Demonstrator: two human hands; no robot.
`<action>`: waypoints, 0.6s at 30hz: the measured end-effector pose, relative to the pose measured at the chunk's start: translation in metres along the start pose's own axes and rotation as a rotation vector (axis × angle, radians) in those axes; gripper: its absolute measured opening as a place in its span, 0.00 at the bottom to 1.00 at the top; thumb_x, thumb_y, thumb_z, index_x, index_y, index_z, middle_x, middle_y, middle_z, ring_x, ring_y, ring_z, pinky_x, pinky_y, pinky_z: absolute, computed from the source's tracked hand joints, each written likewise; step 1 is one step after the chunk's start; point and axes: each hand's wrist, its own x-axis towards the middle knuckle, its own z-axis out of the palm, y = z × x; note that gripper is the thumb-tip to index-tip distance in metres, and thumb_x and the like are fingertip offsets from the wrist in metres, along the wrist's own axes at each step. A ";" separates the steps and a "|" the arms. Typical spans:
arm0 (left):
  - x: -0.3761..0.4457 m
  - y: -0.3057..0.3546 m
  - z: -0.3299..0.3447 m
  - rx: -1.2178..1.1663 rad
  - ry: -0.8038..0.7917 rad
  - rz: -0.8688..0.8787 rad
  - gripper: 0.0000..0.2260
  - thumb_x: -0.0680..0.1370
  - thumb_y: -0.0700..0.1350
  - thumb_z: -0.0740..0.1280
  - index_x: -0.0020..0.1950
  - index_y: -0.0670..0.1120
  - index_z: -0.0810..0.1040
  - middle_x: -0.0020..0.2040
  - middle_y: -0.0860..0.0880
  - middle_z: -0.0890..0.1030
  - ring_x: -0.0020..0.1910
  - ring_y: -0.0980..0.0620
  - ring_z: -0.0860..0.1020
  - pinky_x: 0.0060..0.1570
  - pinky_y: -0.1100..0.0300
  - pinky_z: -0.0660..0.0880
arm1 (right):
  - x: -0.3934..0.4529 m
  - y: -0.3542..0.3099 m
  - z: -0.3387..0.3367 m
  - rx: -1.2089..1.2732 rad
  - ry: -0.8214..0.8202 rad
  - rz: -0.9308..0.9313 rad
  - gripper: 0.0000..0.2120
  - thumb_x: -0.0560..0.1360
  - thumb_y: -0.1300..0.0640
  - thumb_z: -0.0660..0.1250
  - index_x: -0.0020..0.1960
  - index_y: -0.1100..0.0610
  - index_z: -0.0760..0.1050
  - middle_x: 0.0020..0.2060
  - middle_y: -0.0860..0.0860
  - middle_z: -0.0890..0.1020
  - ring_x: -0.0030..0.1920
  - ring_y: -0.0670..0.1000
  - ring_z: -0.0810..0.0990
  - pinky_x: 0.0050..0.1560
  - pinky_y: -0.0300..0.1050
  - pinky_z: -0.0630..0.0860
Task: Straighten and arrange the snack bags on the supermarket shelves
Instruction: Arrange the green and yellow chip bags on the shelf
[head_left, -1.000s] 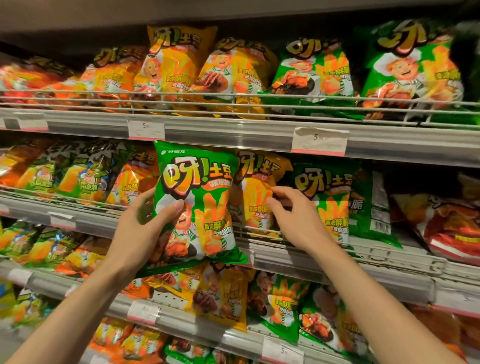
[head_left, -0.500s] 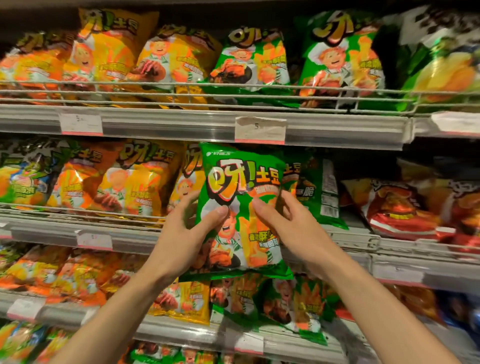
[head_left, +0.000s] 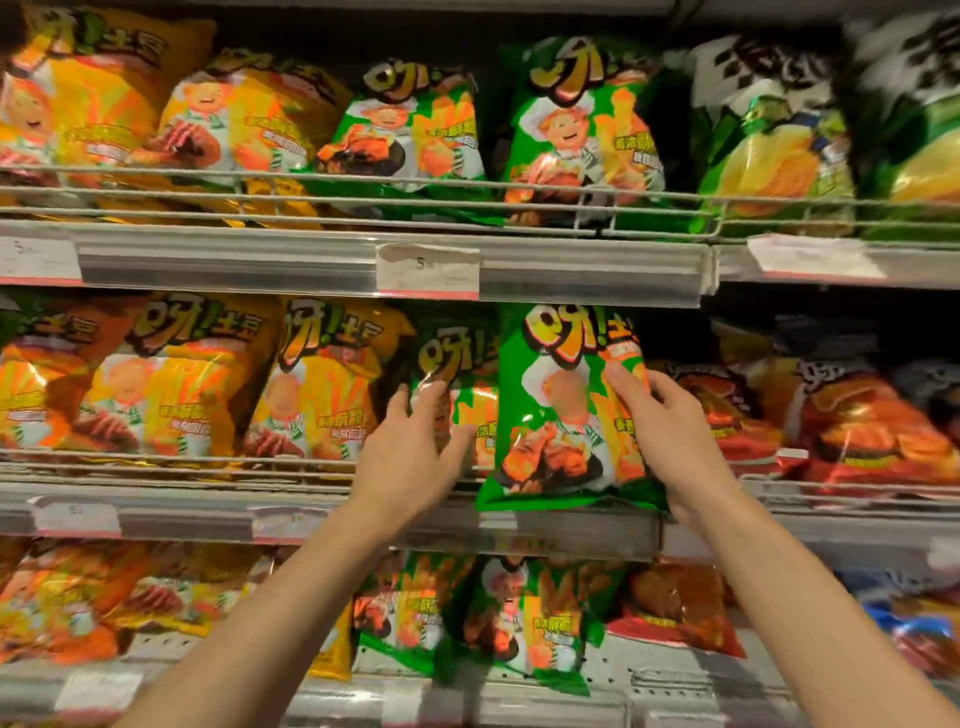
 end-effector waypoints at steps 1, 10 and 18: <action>0.003 0.001 0.002 0.027 0.004 0.000 0.30 0.81 0.62 0.61 0.80 0.54 0.59 0.79 0.41 0.64 0.75 0.39 0.68 0.68 0.44 0.70 | 0.005 0.001 -0.004 -0.017 0.021 -0.015 0.15 0.78 0.39 0.68 0.54 0.50 0.81 0.43 0.47 0.88 0.40 0.42 0.86 0.37 0.40 0.78; -0.003 -0.010 0.002 0.058 0.159 0.044 0.30 0.80 0.62 0.64 0.78 0.51 0.65 0.72 0.41 0.73 0.68 0.41 0.74 0.60 0.47 0.76 | 0.039 0.015 -0.015 -0.075 0.066 -0.077 0.11 0.79 0.41 0.68 0.56 0.46 0.79 0.46 0.46 0.88 0.45 0.44 0.87 0.44 0.43 0.82; -0.004 -0.013 0.004 0.072 0.141 0.063 0.29 0.82 0.62 0.61 0.80 0.52 0.63 0.73 0.42 0.73 0.69 0.42 0.74 0.60 0.47 0.76 | 0.045 0.016 -0.035 -0.081 0.038 -0.001 0.08 0.80 0.43 0.68 0.51 0.47 0.79 0.37 0.39 0.87 0.38 0.41 0.87 0.33 0.38 0.80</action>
